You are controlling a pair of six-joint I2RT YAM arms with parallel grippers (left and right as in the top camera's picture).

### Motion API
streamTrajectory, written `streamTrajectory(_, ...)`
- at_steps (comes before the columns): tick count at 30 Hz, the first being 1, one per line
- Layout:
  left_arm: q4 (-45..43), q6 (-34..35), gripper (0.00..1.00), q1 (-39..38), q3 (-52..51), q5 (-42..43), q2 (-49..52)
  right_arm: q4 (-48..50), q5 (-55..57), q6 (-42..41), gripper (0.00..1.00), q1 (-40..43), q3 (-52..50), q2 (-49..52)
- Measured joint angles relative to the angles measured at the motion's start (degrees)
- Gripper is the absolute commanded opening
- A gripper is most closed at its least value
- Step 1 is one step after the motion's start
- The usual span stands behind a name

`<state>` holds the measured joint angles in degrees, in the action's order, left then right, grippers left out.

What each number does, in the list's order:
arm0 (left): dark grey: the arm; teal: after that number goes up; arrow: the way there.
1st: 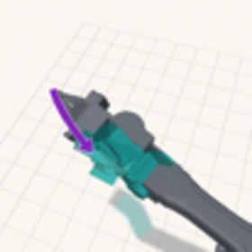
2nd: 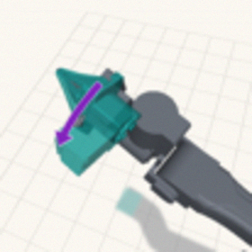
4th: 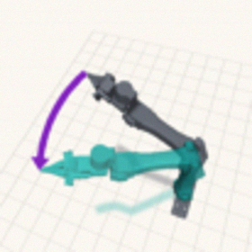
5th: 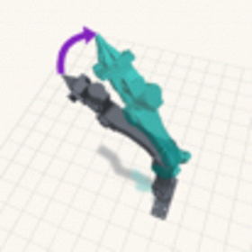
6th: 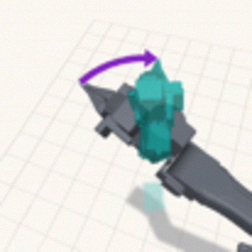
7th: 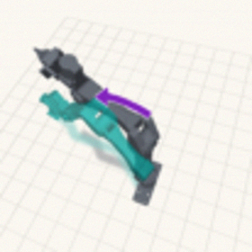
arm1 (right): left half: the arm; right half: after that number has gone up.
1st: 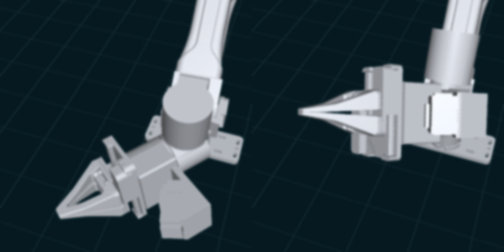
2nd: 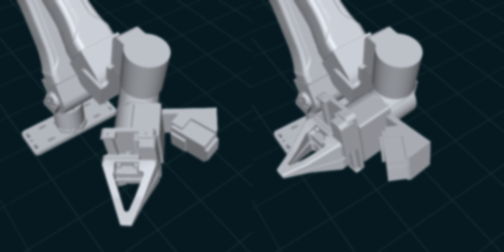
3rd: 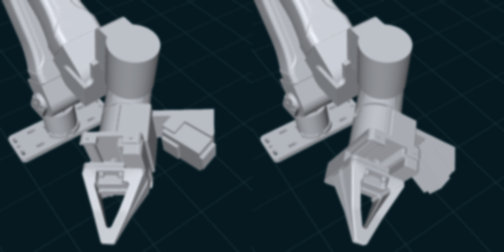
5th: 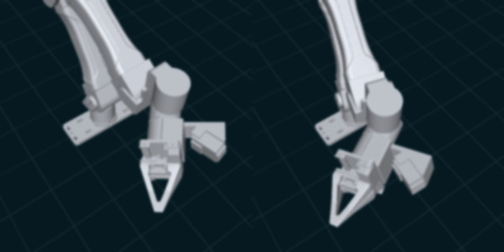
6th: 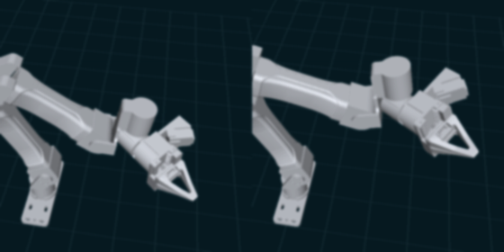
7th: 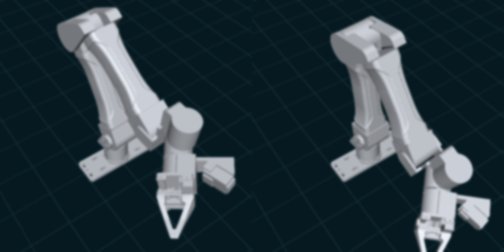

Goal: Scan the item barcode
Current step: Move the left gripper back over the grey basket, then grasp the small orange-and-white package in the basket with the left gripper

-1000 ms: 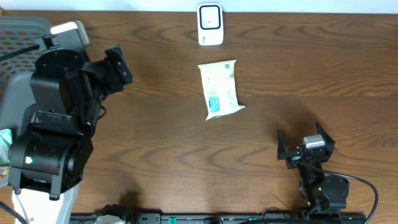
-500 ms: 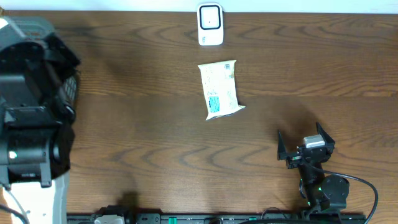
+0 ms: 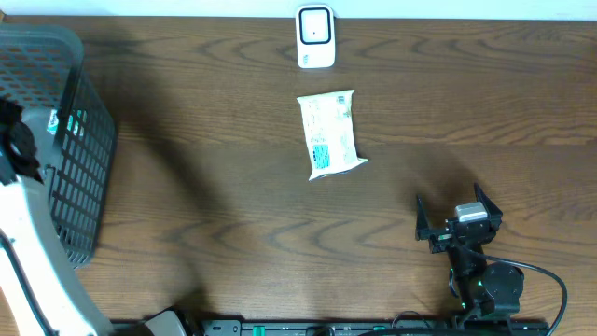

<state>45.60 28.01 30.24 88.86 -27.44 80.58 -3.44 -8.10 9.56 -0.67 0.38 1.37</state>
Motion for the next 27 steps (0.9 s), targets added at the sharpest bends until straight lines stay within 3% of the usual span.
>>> streamTrajectory(16,5.9,5.29,0.87,9.77,0.0,0.07,17.86,0.0,0.02,0.0,0.99,0.0,0.0,0.0)
streamTrajectory(27,8.17,9.01,0.87,13.79,-0.42,3.37,23.15,0.0,0.02,0.0,0.99,0.0,0.0,0.0)
